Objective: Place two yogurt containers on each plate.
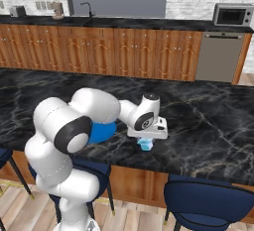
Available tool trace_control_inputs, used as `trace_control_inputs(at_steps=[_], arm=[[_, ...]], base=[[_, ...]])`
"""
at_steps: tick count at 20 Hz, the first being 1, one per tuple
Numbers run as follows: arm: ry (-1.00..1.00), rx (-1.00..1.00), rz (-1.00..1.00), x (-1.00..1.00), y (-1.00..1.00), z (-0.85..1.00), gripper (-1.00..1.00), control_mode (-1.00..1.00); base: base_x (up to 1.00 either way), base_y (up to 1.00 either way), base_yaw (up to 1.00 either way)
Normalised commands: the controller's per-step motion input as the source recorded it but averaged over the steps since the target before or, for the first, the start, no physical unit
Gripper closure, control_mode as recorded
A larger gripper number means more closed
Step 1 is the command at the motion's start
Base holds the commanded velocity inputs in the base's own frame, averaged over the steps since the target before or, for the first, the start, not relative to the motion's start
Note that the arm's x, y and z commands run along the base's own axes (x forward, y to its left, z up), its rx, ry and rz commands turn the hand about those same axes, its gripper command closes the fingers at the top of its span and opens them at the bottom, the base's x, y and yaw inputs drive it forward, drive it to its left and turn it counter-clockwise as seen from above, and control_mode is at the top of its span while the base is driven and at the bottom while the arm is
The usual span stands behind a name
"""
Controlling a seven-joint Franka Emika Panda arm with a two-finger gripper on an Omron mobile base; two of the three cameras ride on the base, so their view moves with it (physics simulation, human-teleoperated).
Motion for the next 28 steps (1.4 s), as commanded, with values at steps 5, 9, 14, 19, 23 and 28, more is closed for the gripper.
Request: trace_control_inputs(at_steps=[5, 9, 14, 19, 23, 28], arm=[[0.0, 0.0, 0.0, -0.08, 0.02, 0.5, 1.0, -1.0], [-0.07, 0.03, 0.0, 0.0, 0.18, 0.36, 1.0, -1.0], [-0.07, 0.08, 0.0, 0.0, 0.31, 0.16, 1.0, -1.0], [-0.05, 0.08, 0.0, 0.0, 0.44, 0.02, 1.0, -1.0], [0.0, 0.07, 0.0, 0.0, 0.51, 0.0, 1.0, -1.0], [0.01, 0.03, 0.0, 0.02, 0.61, 0.0, 1.0, -1.0]], base=[[0.0, 0.0, 0.0], [0.0, 0.0, 0.0], [0.0, 0.0, 0.0], [0.0, 0.0, 0.0], [0.0, 0.0, 0.0], [0.0, 0.0, 0.0]])
